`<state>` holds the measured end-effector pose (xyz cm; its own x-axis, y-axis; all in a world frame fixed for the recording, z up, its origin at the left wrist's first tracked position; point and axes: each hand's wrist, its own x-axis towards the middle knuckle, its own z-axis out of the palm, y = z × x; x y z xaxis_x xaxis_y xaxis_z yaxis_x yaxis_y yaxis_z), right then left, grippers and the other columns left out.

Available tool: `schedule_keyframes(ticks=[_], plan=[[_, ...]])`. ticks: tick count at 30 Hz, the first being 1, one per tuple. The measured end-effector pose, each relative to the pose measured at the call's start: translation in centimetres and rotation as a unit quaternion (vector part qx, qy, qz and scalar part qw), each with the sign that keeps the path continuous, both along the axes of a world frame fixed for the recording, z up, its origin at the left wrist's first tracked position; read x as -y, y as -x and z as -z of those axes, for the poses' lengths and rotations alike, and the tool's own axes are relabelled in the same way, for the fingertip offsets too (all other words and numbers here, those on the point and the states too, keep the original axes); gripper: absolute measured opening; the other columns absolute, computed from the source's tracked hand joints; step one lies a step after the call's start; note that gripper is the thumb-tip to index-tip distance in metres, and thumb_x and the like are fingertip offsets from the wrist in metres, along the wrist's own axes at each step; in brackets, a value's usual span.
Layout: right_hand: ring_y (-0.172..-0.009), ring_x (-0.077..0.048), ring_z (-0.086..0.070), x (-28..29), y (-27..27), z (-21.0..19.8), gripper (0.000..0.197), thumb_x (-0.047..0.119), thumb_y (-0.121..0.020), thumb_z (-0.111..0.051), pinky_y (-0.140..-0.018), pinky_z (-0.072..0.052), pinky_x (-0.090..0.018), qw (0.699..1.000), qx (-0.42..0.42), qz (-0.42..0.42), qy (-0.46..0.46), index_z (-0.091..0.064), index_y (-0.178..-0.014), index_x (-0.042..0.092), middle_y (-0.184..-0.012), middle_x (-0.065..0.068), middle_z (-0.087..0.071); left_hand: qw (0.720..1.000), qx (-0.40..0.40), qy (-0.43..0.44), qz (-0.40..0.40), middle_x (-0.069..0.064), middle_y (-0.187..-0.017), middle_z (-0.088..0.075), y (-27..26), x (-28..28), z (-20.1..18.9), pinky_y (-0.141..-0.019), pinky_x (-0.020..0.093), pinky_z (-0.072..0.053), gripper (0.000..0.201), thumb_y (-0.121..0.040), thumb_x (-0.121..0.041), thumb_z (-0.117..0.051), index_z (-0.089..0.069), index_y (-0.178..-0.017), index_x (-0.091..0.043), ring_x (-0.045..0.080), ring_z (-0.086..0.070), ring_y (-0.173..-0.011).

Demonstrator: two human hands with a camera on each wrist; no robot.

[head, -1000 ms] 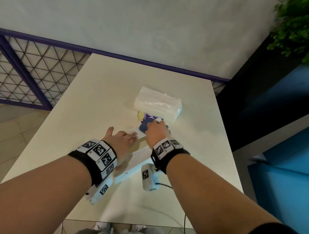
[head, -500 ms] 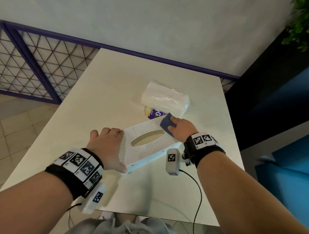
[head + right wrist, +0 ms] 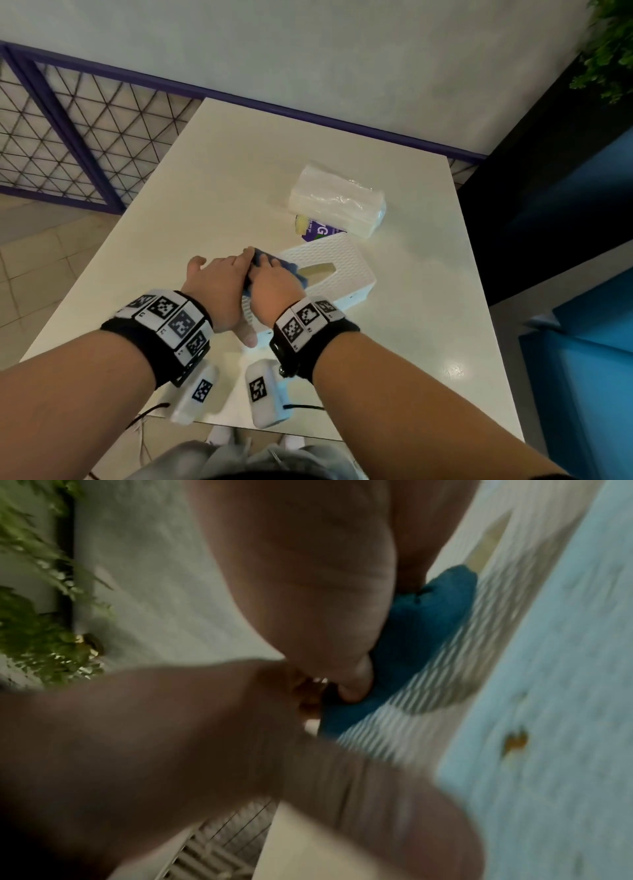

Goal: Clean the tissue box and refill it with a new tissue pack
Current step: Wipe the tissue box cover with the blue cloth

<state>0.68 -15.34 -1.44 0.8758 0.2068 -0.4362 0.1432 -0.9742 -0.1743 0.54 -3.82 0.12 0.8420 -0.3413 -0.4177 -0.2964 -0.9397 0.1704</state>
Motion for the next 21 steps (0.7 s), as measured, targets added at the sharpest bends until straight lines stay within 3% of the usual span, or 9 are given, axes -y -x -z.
schedule_keyframes(ticks=[2, 4, 8, 9, 12, 15, 19, 21], plan=[[-0.132, -0.03, -0.042, 1.4, -0.6, -0.2, 0.045, 0.015, -0.097, -0.043, -0.106, -0.04, -0.042, 0.998, 0.032, -0.045, 0.007, -0.04, -0.142, 0.012, -0.151, -0.012, -0.035, 1.0, 0.006, 0.003, 0.002, -0.006, -0.144, -0.043, 0.2, -0.1, -0.1, -0.111, 0.047, -0.014, 0.15, -0.036, -0.066, -0.084, 0.001, -0.151, -0.019, 0.017, -0.041, -0.131], [-0.131, -0.028, -0.046, 4.7, -1.7, -0.9, 0.041, 0.015, -0.099, -0.04, -0.106, -0.04, -0.038, 0.998, 0.045, -0.028, 0.037, -0.044, -0.139, 0.011, -0.15, -0.009, -0.039, 1.0, 0.002, -0.013, 0.007, -0.005, -0.147, -0.038, 0.5, -0.2, -0.2, -0.112, 0.049, -0.014, 0.148, -0.04, -0.068, -0.081, 0.004, -0.151, -0.019, 0.017, -0.037, -0.135], [-0.146, -0.028, -0.018, 9.9, -3.4, -0.7, 0.046, 0.02, -0.102, -0.035, -0.114, -0.03, -0.042, 0.99, 0.017, 0.034, 0.134, -0.033, -0.147, 0.012, -0.16, -0.005, -0.017, 1.0, -0.012, -0.013, -0.005, -0.004, -0.152, -0.03, 0.7, -0.4, 0.0, -0.112, 0.049, -0.013, 0.148, -0.044, -0.068, -0.08, 0.009, -0.151, -0.021, 0.016, -0.028, -0.14], [-0.145, -0.03, -0.018, 9.8, -3.5, -0.4, 0.047, 0.022, -0.1, -0.036, -0.112, -0.032, -0.044, 0.988, 0.02, 0.055, 0.145, -0.033, -0.146, 0.012, -0.159, -0.008, -0.016, 1.0, -0.014, -0.008, -0.009, -0.005, -0.152, -0.031, 0.7, -0.4, 0.2, -0.11, 0.048, -0.017, 0.148, -0.043, -0.068, -0.08, 0.01, -0.151, -0.021, 0.016, -0.028, -0.139], [-0.132, -0.036, -0.038, 6.2, -3.2, -0.1, 0.047, 0.019, -0.095, -0.044, -0.101, -0.04, -0.047, 0.987, 0.044, 0.123, 0.096, -0.037, -0.14, 0.008, -0.147, -0.018, -0.032, 1.0, -0.016, 0.02, -0.016, -0.004, -0.15, -0.033, 0.6, -0.6, 0.7, -0.103, 0.046, -0.024, 0.152, -0.041, -0.063, -0.084, 0.012, -0.15, -0.02, 0.018, -0.032, -0.137], [-0.125, -0.035, -0.046, 1.1, -1.7, -0.4, 0.048, 0.018, -0.096, -0.048, -0.098, -0.045, -0.047, 0.997, 0.009, 0.069, 0.036, -0.035, -0.141, 0.009, -0.144, -0.018, -0.037, 0.997, -0.015, 0.067, -0.027, -0.001, -0.149, -0.035, 0.3, -0.7, 1.0, -0.103, 0.044, -0.026, 0.158, -0.038, -0.055, -0.089, 0.016, -0.15, -0.017, 0.02, -0.036, -0.135], [-0.131, -0.031, -0.041, -1.6, -0.2, -0.1, 0.05, 0.017, -0.096, -0.042, -0.1, -0.042, -0.046, 0.999, 0.012, -0.028, 0.016, -0.031, -0.145, 0.014, -0.145, -0.013, -0.037, 0.994, -0.017, 0.096, -0.044, 0.004, -0.149, -0.027, 0.2, -1.1, 1.0, -0.107, 0.041, -0.025, 0.156, -0.044, -0.054, -0.089, 0.018, -0.15, -0.012, 0.02, -0.03, -0.137], [-0.121, -0.029, -0.051, -0.7, 0.0, -0.4, 0.043, 0.024, -0.097, -0.044, -0.091, -0.046, -0.041, 0.996, 0.038, -0.084, 0.006, -0.044, -0.139, 0.017, -0.14, -0.009, -0.045, 0.995, -0.02, 0.089, -0.045, 0.004, -0.147, -0.03, 0.3, -1.2, 0.9, -0.108, 0.041, -0.024, 0.161, -0.036, -0.059, -0.089, 0.015, -0.15, -0.013, 0.021, -0.032, -0.136]])
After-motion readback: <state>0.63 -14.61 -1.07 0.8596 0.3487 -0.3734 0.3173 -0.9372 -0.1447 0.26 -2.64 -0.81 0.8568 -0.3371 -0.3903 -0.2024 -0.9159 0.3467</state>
